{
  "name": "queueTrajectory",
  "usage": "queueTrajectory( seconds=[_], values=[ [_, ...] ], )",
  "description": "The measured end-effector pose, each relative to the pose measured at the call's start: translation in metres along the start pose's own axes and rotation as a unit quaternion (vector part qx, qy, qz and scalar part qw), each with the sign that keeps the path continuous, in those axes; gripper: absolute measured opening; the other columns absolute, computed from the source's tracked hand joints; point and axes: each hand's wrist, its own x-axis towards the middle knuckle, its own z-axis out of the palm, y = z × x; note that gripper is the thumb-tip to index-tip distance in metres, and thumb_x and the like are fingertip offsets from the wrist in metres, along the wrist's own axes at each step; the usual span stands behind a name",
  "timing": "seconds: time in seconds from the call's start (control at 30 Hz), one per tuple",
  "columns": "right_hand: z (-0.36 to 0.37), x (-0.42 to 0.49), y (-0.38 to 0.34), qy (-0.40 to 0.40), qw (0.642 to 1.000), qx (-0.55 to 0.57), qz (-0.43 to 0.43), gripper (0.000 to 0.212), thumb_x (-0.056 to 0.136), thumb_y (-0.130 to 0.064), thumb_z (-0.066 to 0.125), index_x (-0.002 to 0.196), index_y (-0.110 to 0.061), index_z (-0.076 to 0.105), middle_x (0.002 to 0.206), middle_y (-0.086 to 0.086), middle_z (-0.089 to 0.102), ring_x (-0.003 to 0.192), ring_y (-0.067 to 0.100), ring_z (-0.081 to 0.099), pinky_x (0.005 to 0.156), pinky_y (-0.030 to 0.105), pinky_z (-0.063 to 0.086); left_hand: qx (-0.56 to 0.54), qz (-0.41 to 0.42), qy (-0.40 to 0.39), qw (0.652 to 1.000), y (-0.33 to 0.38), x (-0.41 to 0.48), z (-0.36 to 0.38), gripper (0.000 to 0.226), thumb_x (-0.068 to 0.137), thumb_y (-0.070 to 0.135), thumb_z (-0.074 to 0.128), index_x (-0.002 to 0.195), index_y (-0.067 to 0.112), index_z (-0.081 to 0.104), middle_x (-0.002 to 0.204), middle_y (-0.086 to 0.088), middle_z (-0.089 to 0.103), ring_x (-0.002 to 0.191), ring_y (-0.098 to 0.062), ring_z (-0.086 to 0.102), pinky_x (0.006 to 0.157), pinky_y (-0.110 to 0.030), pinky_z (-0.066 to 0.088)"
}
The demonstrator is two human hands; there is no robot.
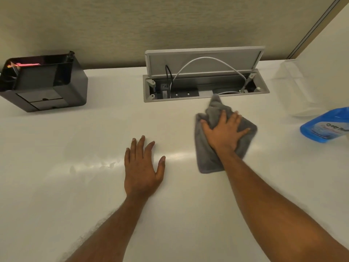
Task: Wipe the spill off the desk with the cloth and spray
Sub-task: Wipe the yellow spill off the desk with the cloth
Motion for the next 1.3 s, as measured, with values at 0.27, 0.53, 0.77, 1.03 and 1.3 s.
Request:
queueTrajectory(
  seconds=[0.27,0.53,0.77,1.03,1.3],
  values=[
    [0.014,-0.036,-0.119,-0.066,0.953,-0.006,-0.295,0.088,0.085,-0.083,0.022,0.157,-0.034,0.011,0.166,0.012,0.001,0.153,0.032,0.000,0.114,0.070,-0.005,-0.075,-0.016,0.041,0.996,0.002,-0.001,-0.002,0.066,0.091,0.040,0.046,0.150,0.012,0.033,0.164,-0.010,0.017,0.153,-0.026,0.013,0.121,-0.050,0.023],
    [0.029,-0.049,-0.143,-0.096,0.797,-0.046,-0.595,0.074,0.092,-0.068,0.040,0.155,-0.035,0.022,0.167,0.003,0.011,0.153,0.021,0.007,0.121,0.056,-0.006,-0.049,-0.031,0.076,0.995,0.002,0.000,-0.001,0.068,0.089,0.040,0.047,0.149,0.011,0.032,0.164,-0.015,0.013,0.152,-0.032,0.012,0.120,-0.058,0.019],
    [0.010,-0.004,-0.074,-0.049,0.882,-0.004,-0.468,0.079,0.087,-0.079,0.034,0.154,-0.038,0.024,0.166,0.000,0.017,0.152,0.020,0.015,0.122,0.055,-0.004,-0.025,-0.023,0.030,0.999,0.003,-0.001,-0.001,0.065,0.089,0.043,0.049,0.147,0.017,0.036,0.163,-0.008,0.020,0.153,-0.026,0.013,0.121,-0.053,0.019],
    [-0.019,0.031,0.068,-0.012,0.965,0.004,-0.261,0.079,0.085,-0.082,0.025,0.154,-0.043,0.021,0.165,-0.002,0.019,0.150,0.021,0.022,0.121,0.059,0.010,-0.021,-0.009,0.011,1.000,0.000,-0.001,-0.001,0.062,0.090,0.046,0.047,0.145,0.019,0.038,0.159,-0.004,0.031,0.151,-0.022,0.018,0.123,-0.046,0.017],
    [-0.031,-0.059,0.142,-0.003,0.987,0.021,-0.157,0.079,0.086,-0.077,0.022,0.154,-0.037,0.024,0.164,0.001,0.023,0.149,0.023,0.024,0.121,0.058,0.010,-0.035,0.012,0.002,0.999,0.000,-0.002,-0.003,0.065,0.091,0.056,0.039,0.142,0.016,0.044,0.151,-0.004,0.043,0.149,-0.023,0.026,0.122,-0.048,0.015]
  ],
)
